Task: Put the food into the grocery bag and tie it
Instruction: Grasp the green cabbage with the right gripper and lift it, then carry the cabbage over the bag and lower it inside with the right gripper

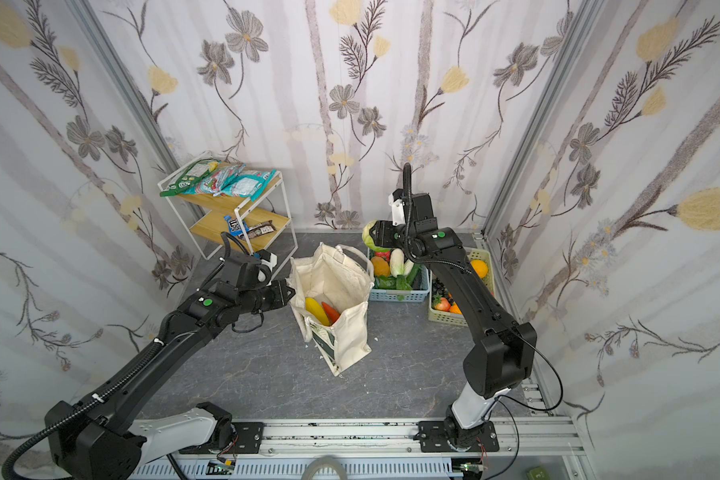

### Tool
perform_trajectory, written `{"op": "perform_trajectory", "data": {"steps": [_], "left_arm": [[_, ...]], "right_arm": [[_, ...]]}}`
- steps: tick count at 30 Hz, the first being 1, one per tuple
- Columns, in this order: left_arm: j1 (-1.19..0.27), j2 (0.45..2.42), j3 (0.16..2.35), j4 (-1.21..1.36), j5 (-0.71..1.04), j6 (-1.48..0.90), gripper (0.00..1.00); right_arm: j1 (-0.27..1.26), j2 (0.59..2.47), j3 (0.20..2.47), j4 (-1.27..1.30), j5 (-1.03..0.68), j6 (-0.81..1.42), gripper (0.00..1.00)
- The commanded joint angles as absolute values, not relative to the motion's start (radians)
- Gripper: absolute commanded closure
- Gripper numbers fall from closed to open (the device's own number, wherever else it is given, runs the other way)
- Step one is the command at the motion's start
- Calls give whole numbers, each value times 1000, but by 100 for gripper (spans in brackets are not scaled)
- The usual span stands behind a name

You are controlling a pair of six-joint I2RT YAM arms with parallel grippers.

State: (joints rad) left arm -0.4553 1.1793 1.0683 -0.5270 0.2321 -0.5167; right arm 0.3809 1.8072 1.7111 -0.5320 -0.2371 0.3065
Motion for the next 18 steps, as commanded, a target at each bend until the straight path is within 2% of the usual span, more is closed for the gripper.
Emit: {"op": "perform_trajectory", "data": {"steps": [1,10,18], "left_arm": [[-459,1187,1074,-520,238,-524,100],[-460,1198,1077,-515,237,-526,100],[-462,1204,1085,-514,237,-526,100]], "right_arm": [[421,1771,1717,-470,-294,325,36],[562,1729,1691,-450,-357,328,36],[661,1771,1638,-433,-402,318,38]]}}
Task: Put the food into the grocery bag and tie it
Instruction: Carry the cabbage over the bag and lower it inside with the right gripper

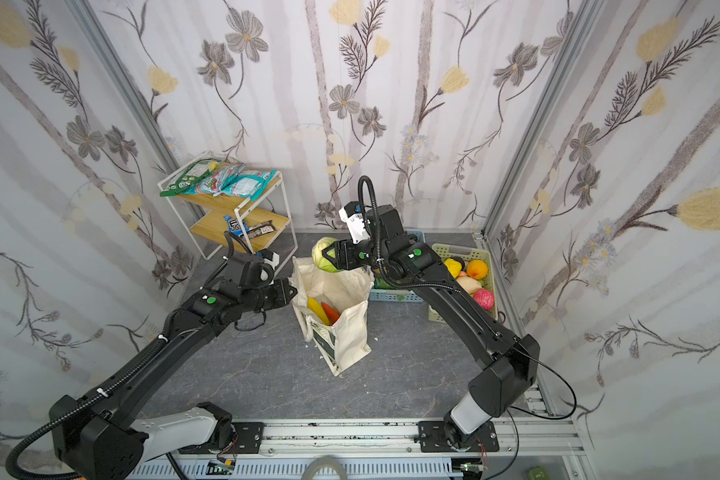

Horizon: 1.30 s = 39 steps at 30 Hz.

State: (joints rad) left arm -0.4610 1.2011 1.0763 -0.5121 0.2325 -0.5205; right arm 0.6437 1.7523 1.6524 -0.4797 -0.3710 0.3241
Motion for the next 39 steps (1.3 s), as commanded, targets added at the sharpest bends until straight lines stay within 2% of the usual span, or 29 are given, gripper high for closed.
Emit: {"op": "perform_trajectory", "data": {"steps": [1,17,39], "left_arm": [[-462,1205,1087,-514,235,-524,100],[-463,1213,1106,-521,244,-518,100],[-485,1214,1109,-518,242,-513,100]], "right_arm": [[670,1780,1627,-429,-405,319,38],[723,1898,1553,-398,-395,325,39],[732,2052,1480,-230,-363,461,41]]}}
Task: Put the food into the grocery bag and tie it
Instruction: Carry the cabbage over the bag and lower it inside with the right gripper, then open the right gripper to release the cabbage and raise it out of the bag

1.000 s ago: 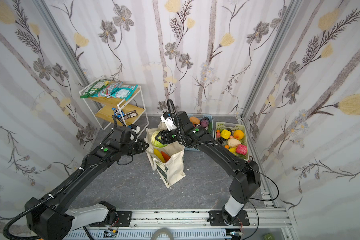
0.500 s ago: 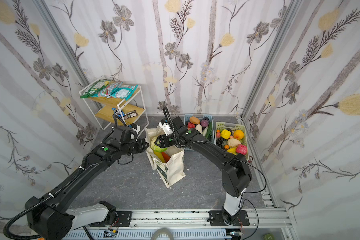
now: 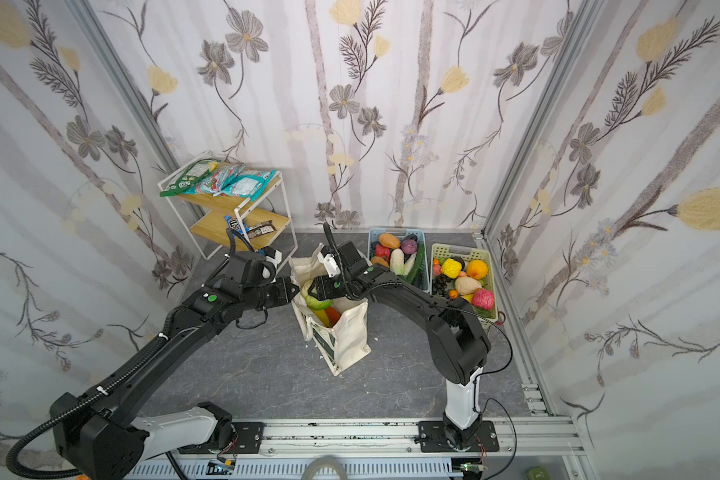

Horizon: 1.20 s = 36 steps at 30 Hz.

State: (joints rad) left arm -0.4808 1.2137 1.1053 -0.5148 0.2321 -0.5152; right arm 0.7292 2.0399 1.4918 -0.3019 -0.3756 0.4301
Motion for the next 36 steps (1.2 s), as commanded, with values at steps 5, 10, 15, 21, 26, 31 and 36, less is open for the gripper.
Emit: {"op": "perform_trajectory", "data": {"steps": [5,10,15,21,26,31,36], "left_arm": [[-486,1205,1100,-520,232,-515,100],[-487,1200,1091,-520,230,-518,100],[-486,1198,1091,-518,231,-517,100],[-487,1200,1085,-518,232,-520,100],[-487,1200,1085,-517,230,-521,100],[-487,1197,1083,-518,223,-521,100],[-487,1195,1081,-520,214,-522,100]], "right_arm": [[734,2067,1448,-191,-339,486,41],[736,2094,1438,-188,-326,491,41],[738,2130,1440,-205,-324,484,41],[744,2174,1432,-229,-322,480,37],[745,2178,1421,-224,-325,479,30],[744,2134,1428,-224,-335,477,23],[733,2055,1449,-235,-344,475,21]]}}
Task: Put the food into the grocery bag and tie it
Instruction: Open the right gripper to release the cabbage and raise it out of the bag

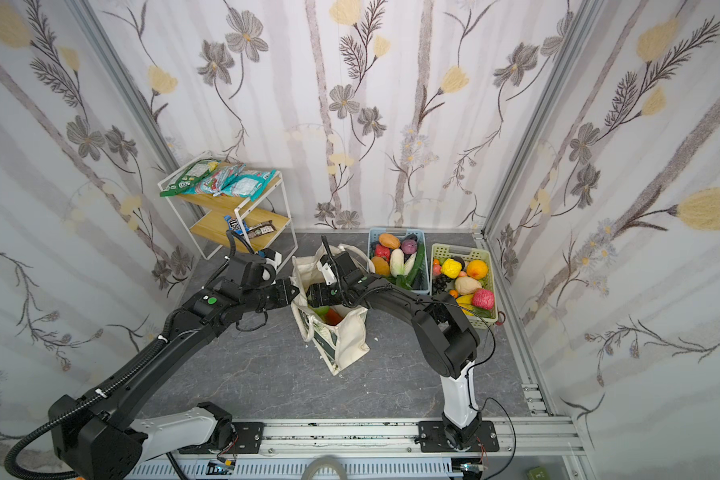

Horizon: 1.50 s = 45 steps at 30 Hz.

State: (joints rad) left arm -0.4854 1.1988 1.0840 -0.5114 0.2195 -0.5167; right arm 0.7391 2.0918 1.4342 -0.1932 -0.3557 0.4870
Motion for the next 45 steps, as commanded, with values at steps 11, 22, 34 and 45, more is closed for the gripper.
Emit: {"op": "perform_trajectory", "data": {"steps": [11,22,34,45], "left_arm": [[-486,1197,1080,-522,195,-524,100],[-482,1200,1081,-526,189,-522,100],[-480,1218,1098,-529,191,-526,100],[-480,1200,1103,-544,186,-518,100]], "right_arm": [[701,1878,1482,-271,-384,433,19],[554,1721,1471,-315,-392,396,19],[558,1721,1417,-281,-457,374,26],[688,1935,1443,-225,-461,414,28]]}}
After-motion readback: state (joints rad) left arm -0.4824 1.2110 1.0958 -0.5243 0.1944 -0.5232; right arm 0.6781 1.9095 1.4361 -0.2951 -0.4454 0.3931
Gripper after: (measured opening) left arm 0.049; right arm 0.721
